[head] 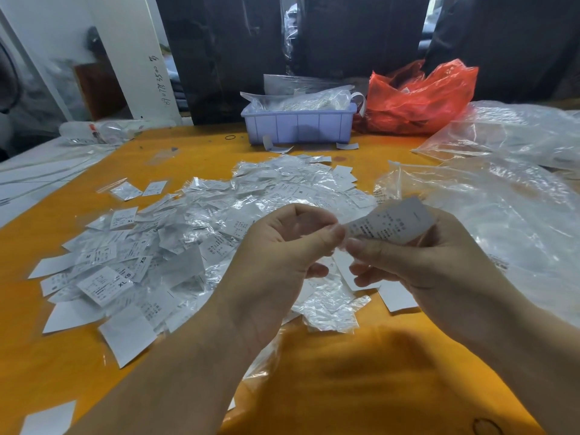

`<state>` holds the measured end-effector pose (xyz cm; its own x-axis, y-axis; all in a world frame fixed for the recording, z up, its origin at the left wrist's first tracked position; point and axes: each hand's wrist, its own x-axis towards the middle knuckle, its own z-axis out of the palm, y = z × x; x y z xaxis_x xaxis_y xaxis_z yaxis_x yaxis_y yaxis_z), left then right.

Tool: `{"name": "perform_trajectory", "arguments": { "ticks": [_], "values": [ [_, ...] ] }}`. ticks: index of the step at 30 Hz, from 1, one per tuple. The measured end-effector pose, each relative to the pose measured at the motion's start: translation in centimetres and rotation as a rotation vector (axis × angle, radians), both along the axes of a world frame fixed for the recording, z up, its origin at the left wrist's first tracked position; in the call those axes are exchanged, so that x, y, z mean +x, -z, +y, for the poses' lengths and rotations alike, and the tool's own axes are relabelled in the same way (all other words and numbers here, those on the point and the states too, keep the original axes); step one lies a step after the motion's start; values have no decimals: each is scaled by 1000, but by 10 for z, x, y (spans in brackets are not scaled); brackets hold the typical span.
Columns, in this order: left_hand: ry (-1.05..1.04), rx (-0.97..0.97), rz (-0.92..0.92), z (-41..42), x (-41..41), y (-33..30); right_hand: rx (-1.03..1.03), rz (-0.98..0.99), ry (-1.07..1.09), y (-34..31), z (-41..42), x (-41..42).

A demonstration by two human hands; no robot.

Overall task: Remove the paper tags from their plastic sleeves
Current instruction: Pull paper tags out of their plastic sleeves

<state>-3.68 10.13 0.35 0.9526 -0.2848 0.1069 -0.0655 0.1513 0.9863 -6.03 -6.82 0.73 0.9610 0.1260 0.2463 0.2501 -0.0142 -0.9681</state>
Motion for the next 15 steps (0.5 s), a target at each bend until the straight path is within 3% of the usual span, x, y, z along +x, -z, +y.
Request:
{"name": "perform_trajectory", "arguments": {
  "ticks": [15],
  "values": [
    [6,73,-16,3,1,-3,-74,-48,91,3,-3,2]
  ]
}}
